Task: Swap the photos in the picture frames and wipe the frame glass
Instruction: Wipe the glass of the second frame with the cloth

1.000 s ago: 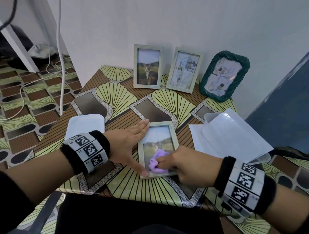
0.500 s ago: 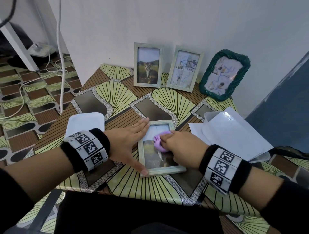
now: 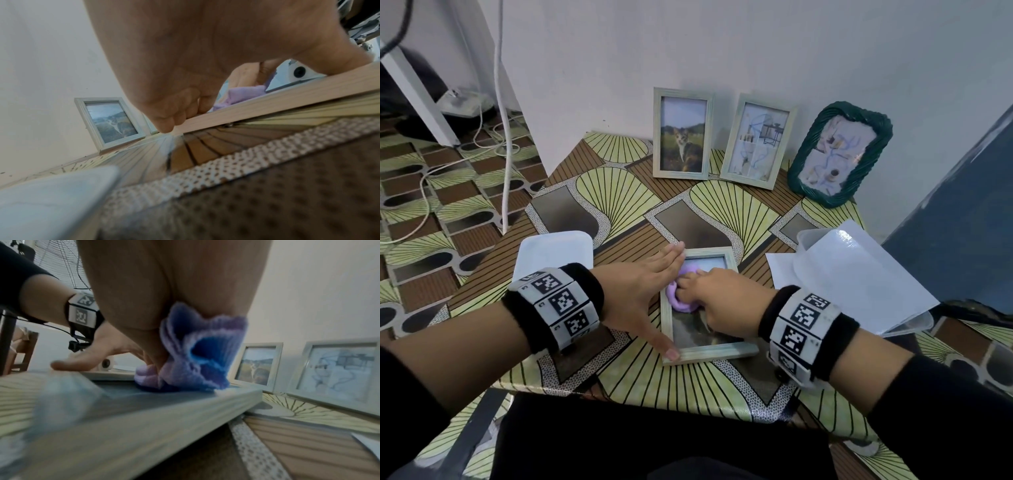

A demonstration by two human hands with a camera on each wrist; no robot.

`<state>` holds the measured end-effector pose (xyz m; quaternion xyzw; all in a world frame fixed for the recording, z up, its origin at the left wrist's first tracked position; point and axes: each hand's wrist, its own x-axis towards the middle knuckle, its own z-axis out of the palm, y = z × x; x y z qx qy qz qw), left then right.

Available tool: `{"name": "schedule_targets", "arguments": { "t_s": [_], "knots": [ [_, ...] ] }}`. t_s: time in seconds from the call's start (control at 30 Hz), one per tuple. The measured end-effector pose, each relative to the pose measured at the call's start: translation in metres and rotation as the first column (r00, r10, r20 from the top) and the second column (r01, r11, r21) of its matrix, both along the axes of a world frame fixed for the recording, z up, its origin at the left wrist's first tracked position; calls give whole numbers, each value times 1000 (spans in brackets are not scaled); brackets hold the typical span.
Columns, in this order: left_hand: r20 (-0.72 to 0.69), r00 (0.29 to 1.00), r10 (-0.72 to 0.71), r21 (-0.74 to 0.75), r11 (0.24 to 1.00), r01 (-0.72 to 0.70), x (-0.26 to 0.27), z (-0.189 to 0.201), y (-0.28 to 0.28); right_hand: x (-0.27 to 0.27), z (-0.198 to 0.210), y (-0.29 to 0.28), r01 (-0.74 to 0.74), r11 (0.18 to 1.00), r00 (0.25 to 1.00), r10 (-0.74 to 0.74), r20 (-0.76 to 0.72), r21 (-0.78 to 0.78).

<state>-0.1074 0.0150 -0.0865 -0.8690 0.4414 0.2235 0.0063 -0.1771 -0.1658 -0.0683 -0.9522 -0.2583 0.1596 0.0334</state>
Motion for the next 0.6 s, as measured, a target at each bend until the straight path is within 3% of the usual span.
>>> {"name": "schedule_targets", "arguments": {
  "t_s": [0.2, 0.27, 0.6],
  "knots": [
    [23, 1000, -22, 21, 1000, 21, 1, 0, 1, -34, -3, -16, -147, 978, 988, 151, -16, 151],
    [27, 999, -17, 19, 1000, 17, 2, -1, 2, -45, -7, -23, -141, 983, 989, 146, -34, 121],
    [21, 1000, -21, 30, 999, 20, 1, 2, 0, -41, -7, -35, -13, 997, 989, 24, 146, -75]
  ]
}}
